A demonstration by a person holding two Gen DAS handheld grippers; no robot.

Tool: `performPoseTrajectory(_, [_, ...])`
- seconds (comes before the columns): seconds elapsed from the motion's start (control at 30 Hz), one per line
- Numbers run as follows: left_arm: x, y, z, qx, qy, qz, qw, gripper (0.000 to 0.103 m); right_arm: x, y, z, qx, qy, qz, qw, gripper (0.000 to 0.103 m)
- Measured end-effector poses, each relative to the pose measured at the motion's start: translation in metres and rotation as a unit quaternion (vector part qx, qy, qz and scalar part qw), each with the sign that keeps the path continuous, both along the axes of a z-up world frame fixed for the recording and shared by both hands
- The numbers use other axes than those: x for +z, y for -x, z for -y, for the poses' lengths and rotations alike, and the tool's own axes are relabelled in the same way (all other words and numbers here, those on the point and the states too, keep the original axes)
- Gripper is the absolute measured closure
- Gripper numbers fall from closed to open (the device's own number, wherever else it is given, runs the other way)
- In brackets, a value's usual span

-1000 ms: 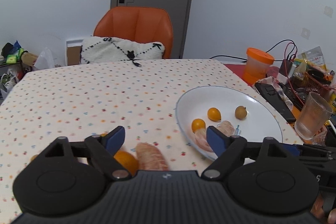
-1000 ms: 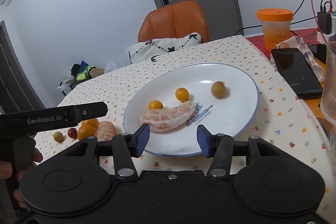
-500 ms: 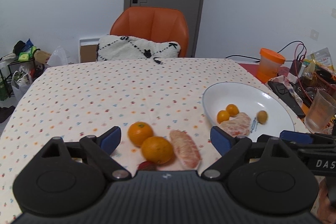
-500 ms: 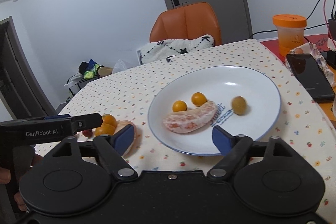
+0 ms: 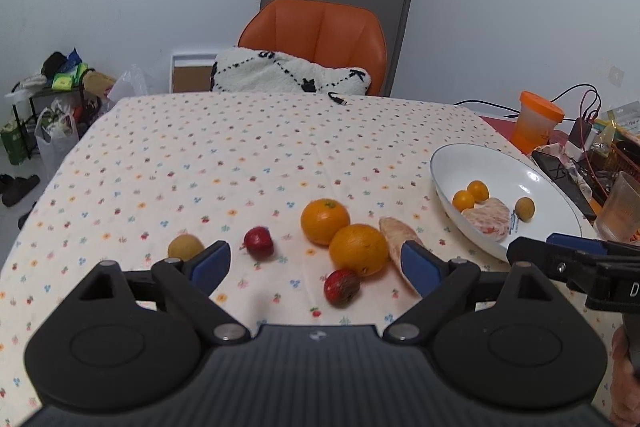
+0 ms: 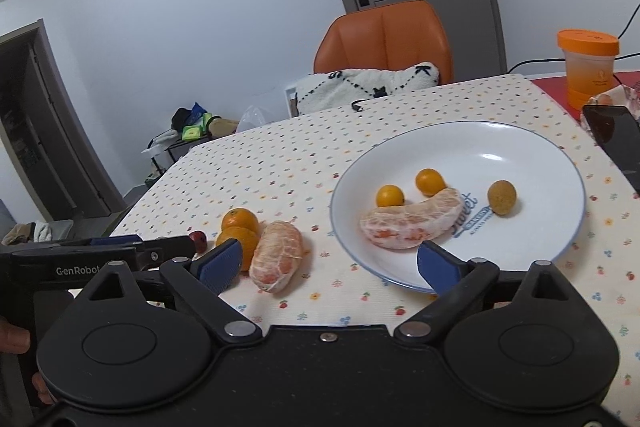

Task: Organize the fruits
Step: 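Move both open grippers back toward the remaining fruits, then grasp the red plum with the left gripper while the right grasps a small orange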

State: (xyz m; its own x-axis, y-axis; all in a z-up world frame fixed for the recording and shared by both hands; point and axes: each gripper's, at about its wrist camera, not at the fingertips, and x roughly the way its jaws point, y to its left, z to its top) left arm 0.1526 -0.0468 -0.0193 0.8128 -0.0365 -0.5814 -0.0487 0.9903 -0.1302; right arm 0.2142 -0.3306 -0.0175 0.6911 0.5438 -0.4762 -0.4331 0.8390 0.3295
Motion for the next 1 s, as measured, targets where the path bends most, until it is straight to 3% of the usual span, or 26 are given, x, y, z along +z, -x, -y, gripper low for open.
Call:
performPoseTrajectory(0.37, [-0.016,0.006,-0.013,0.000,0.035,-0.013,0.9993,0.012,0.000,0.002,-0.015,0.023,0.007,0.000,1.000,0.010])
performPoseTrajectory(0.57, [-0.025,0.001,-0.012,-0.005,0.051,-0.013,0.9986,0.016,0.001,0.001,-0.023,0.035,0.011,-0.006,0.999,0.021])
performPoseTrajectory(0.8, [-0.031,-0.008,-0.011,-0.018,0.064,-0.018,0.9976,0.039,0.000,-0.003,-0.034,0.050,0.011,-0.015,0.999,0.033])
performPoseTrajectory(1.0, [-0.039,-0.017,-0.007,-0.033,0.067,-0.020,0.9970,0.051,-0.002,-0.008,-0.043,0.060,0.017,-0.024,0.998,0.039])
